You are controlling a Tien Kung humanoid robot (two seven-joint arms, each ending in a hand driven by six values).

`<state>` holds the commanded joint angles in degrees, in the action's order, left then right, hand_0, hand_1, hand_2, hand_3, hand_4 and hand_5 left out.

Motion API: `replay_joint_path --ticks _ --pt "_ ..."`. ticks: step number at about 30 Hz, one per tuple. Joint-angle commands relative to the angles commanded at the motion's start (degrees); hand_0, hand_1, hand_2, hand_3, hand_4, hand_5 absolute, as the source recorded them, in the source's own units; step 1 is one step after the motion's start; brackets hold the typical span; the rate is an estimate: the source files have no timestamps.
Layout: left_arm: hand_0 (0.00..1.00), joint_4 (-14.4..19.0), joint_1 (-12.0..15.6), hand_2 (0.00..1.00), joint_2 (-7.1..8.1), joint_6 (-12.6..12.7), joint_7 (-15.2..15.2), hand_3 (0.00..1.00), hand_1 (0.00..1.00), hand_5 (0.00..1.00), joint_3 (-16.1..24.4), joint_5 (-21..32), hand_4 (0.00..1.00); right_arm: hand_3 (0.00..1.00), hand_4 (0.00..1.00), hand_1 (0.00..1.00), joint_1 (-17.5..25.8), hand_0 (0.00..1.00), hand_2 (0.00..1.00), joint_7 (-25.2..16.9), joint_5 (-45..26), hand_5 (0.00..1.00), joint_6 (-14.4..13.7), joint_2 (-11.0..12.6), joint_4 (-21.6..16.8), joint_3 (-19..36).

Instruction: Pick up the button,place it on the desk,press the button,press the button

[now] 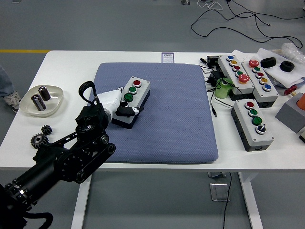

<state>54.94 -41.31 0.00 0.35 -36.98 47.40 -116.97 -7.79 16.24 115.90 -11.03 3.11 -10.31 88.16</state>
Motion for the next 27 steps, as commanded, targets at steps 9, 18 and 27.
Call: replay_joint_path --ticks 9,18,27 --pt "0.492 -0.51 -0.53 0.592 0.00 -0.85 0.00 0.615 0.548 0.188 -0.11 -1.91 0.798 0.628 0.308 0.646 0.19 0.672 0.683 0.03 -0.02 0.171 -0.01 0.08 0.00 0.08" --pt "0.506 -1.43 -0.82 0.481 0.00 -2.76 0.00 0.490 0.477 0.093 -0.21 -4.24 0.697 0.628 0.308 0.646 0.32 0.672 0.683 0.12 0.55 0.171 0.02 0.05 0.00 0.66" --pt "0.176 -2.48 -1.03 0.363 0.00 -2.90 0.00 0.410 0.335 0.191 -0.22 -9.01 0.751 0.628 0.308 0.646 0.47 0.672 0.683 0.17 0.95 0.171 0.05 0.06 0.00 1.03"
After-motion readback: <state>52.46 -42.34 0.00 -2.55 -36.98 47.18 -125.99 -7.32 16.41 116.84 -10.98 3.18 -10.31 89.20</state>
